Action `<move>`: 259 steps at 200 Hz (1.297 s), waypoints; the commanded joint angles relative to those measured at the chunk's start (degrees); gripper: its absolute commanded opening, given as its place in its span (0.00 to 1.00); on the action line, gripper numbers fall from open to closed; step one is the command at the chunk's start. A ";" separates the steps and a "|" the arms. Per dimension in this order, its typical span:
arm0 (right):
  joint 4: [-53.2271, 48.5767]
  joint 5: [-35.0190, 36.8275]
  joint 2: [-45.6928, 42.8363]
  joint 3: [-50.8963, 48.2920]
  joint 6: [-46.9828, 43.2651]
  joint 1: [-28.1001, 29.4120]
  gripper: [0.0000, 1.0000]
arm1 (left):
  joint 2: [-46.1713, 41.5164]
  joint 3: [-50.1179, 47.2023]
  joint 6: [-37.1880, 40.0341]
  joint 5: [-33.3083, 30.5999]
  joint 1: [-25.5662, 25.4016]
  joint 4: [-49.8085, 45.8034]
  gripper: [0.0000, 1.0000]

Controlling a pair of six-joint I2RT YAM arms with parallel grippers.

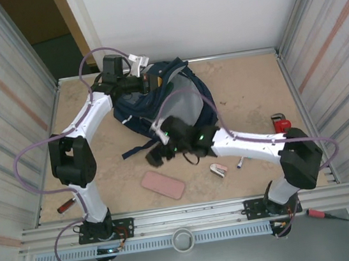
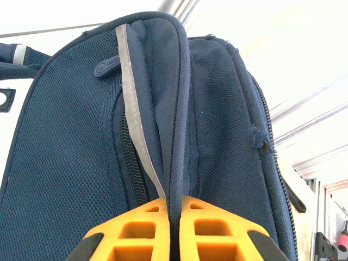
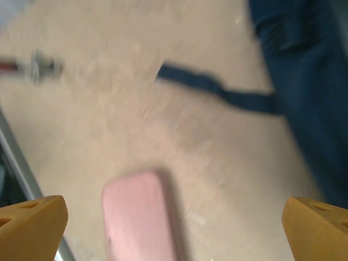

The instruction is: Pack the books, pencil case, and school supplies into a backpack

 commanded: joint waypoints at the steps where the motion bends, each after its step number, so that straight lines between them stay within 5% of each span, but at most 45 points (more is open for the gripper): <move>1: -7.57 3.43 4.58 -0.28 -7.48 4.77 1.00 | -2.17 1.12 1.87 1.26 -0.15 2.87 0.00; 78: -11.42 4.31 18.18 4.45 -9.97 11.10 0.99 | -2.43 0.72 2.84 0.70 -0.17 2.15 0.00; 135: -10.83 1.58 11.66 1.06 -9.75 6.48 0.49 | -2.42 0.85 3.51 0.34 -0.10 1.71 0.00; 173: -6.69 -5.89 -3.84 -5.60 -1.79 -6.02 0.46 | -2.54 0.84 3.22 0.57 -0.19 1.95 0.00; 198: 0.12 -11.03 -9.67 -7.77 11.98 -17.62 0.45 | -2.54 0.49 2.79 0.52 -0.19 2.49 0.00; 228: 0.37 -11.61 -4.09 -3.11 28.89 -29.52 0.50 | -2.28 0.47 2.10 0.70 -0.32 2.85 0.00; 259: 3.66 -8.02 6.19 6.04 35.25 -33.10 0.58 | -2.04 0.85 2.16 0.94 -0.76 2.69 0.00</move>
